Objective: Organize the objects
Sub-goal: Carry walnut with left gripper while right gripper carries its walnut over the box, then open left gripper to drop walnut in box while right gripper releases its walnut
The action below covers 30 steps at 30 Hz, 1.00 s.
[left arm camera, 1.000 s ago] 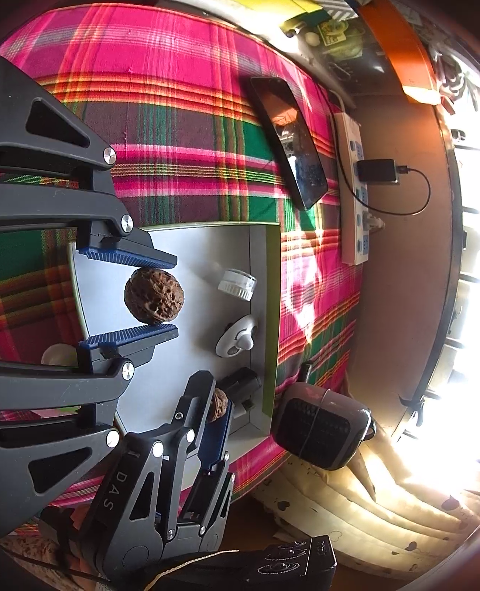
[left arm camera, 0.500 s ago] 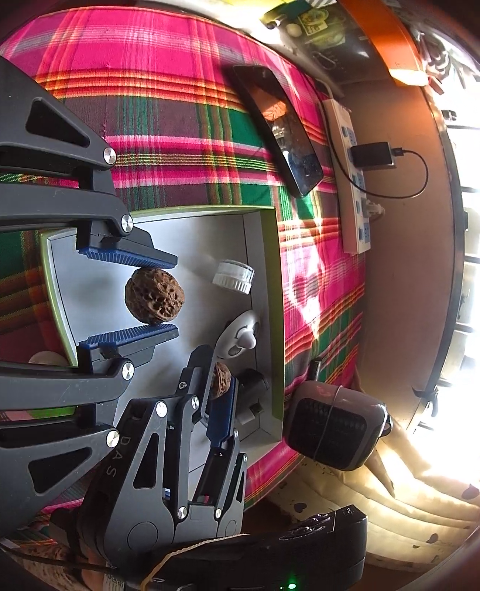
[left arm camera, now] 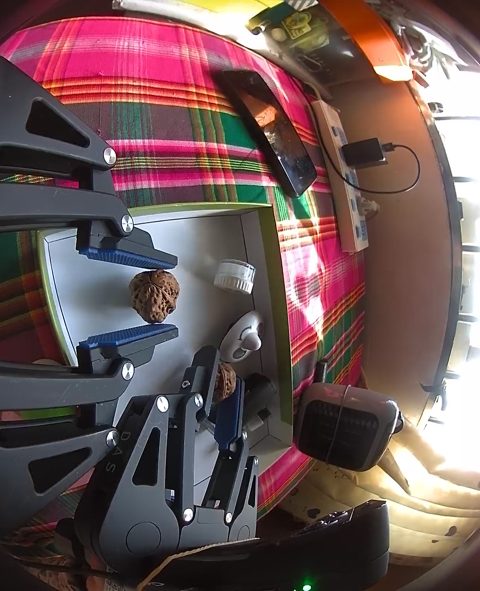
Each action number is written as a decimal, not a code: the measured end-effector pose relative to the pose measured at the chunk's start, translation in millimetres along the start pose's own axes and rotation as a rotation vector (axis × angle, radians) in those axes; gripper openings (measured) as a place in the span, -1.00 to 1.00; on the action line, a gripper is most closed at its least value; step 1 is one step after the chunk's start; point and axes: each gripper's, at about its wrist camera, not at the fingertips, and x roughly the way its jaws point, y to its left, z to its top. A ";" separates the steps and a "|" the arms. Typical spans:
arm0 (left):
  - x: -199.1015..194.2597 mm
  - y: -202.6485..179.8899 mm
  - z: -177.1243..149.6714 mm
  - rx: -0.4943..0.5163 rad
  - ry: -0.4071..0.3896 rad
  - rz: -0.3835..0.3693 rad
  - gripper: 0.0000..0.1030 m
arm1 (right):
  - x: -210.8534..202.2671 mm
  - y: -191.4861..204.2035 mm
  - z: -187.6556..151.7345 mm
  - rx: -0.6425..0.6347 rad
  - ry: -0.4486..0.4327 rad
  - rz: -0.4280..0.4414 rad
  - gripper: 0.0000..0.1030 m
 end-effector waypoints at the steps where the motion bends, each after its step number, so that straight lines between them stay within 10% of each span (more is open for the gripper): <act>1: 0.1 0.1 -0.1 -0.001 0.000 0.000 -0.44 | 0.0 0.3 -0.1 0.000 -0.001 0.000 -0.37; 30: -2.2 -3.1 -3.1 -0.001 0.004 -0.005 -0.41 | -7.8 -4.7 -2.7 0.012 -0.032 -0.014 -0.28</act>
